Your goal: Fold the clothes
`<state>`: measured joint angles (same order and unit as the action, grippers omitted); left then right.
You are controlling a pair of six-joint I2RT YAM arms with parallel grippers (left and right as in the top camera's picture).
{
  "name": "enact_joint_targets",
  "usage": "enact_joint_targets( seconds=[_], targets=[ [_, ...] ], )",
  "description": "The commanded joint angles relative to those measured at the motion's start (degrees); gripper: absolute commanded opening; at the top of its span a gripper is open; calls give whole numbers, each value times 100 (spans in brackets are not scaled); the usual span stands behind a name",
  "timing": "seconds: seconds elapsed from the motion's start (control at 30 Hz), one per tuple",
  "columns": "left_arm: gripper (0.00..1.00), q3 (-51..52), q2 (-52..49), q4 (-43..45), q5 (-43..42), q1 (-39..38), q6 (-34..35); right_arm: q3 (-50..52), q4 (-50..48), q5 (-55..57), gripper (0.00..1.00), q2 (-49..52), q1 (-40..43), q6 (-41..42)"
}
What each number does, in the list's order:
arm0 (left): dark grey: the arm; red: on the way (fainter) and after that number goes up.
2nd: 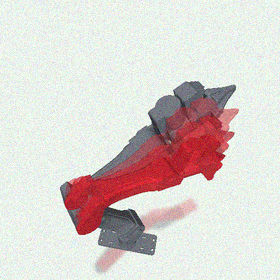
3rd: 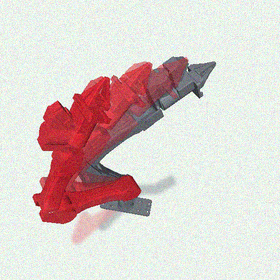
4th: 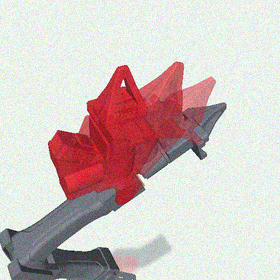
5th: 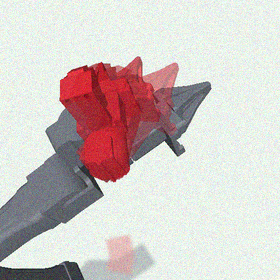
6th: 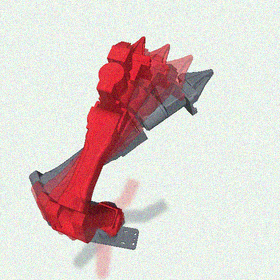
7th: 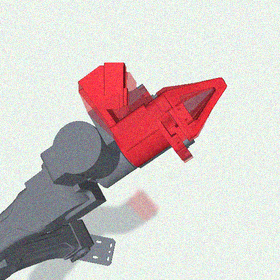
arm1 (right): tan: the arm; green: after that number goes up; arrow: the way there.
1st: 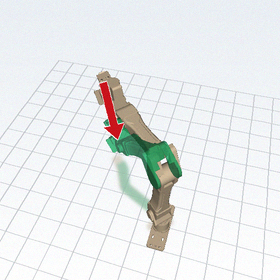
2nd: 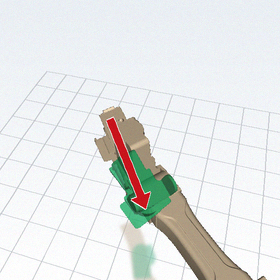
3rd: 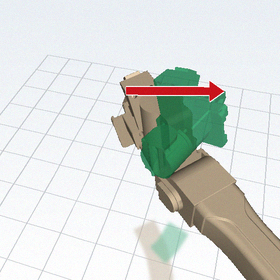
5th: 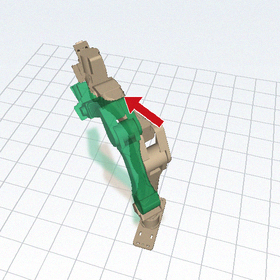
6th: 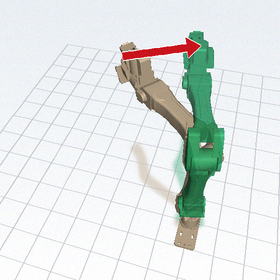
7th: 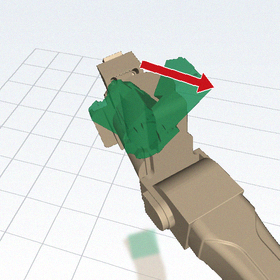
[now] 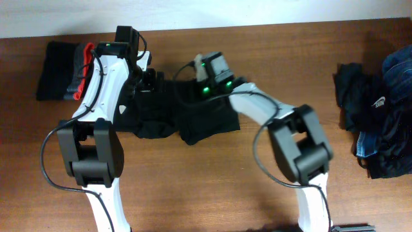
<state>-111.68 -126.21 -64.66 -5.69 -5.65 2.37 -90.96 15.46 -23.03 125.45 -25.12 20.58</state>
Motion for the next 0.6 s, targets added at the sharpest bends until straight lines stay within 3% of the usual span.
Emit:
enact_joint_targets(
  seconds=[0.0,0.03,0.1,0.23,0.37,0.47,0.57],
  targets=[
    [99,-131,195,15,15,4,-66,-313,498,-205,12,-857,334,-719],
    [99,-131,195,87,-9,4,-66,-354,802,-201,18,-1043,393,-942],
    [99,-131,195,461,-7,4,-66,-389,1290,-140,38,-1362,492,-1259],
    [99,-131,195,955,-4,4,-66,-389,2212,369,61,-1891,789,-1331],
    [99,-131,195,951,234,13,-107,-389,3150,485,68,-2074,1248,-1331],
    [99,-131,262,673,1091,114,-170,-369,3836,490,72,-2041,1589,-1532],
    [99,-131,350,254,2061,361,267,-251,4245,483,73,-2002,1834,-1843]
  ],
)
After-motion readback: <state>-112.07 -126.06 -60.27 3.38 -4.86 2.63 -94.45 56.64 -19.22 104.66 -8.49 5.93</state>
